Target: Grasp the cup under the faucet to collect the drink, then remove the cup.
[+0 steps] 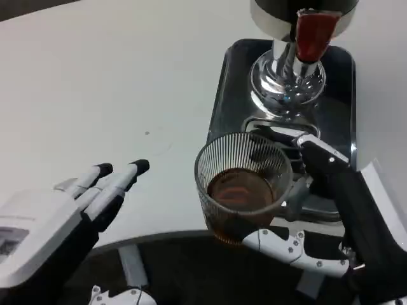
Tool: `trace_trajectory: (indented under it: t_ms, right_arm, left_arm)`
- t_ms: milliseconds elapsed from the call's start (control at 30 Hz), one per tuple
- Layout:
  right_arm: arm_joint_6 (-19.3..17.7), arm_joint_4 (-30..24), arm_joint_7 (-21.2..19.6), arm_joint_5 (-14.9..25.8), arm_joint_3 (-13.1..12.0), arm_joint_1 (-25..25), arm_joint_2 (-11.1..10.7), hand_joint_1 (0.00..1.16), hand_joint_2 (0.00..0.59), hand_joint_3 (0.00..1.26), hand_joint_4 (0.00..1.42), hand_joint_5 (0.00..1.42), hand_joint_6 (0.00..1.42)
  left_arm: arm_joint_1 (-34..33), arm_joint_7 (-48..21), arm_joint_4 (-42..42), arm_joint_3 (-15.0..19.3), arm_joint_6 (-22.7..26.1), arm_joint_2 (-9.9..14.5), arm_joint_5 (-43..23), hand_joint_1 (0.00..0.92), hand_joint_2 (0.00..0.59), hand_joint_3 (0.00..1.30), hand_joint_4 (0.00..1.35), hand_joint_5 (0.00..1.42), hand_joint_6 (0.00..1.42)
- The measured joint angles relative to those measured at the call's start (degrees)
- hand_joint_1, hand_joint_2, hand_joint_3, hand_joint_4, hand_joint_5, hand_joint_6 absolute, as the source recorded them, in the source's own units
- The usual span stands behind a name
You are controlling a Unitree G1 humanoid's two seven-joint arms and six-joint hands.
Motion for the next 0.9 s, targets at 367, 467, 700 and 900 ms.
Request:
trace_trajectory:
  t_ms: [367, 467, 700, 900]
  right_arm:
    - [-0.1, -0.7, 1.2, 1.3, -0.6, 0.5, -1.2, 0.84, 0.211, 0.76, 0.8, 0.93, 1.04]
    - [-0.1, -1.1, 1.4, 1.4, -0.6, 0.9, -1.5, 0.84, 0.21, 0.76, 0.8, 0.94, 1.04]
    - [-0.2, -1.9, 1.7, 2.3, -1.4, 1.4, -1.9, 0.84, 0.21, 0.76, 0.8, 0.94, 1.04]
    - [-0.4, -2.4, 1.7, 2.4, -2.0, 2.4, -2.1, 0.84, 0.21, 0.76, 0.8, 0.94, 1.04]
  left_arm:
    - [0.3, -0.4, -0.7, -0.1, -1.5, 0.0, -0.9, 0.0, 0.102, 0.0, 0.0, 0.0, 0.08]
    - [0.2, -0.5, -0.7, -0.3, -1.5, 0.0, -0.9, 0.0, 0.102, 0.0, 0.0, 0.0, 0.08]
    - [-0.2, -0.5, -0.7, -0.6, -1.6, 0.0, -0.9, 0.0, 0.101, 0.0, 0.0, 0.0, 0.07]
    - [-0.8, -0.6, -0.7, -1.1, -1.5, 0.0, -0.9, 0.0, 0.101, 0.0, 0.0, 0.0, 0.06]
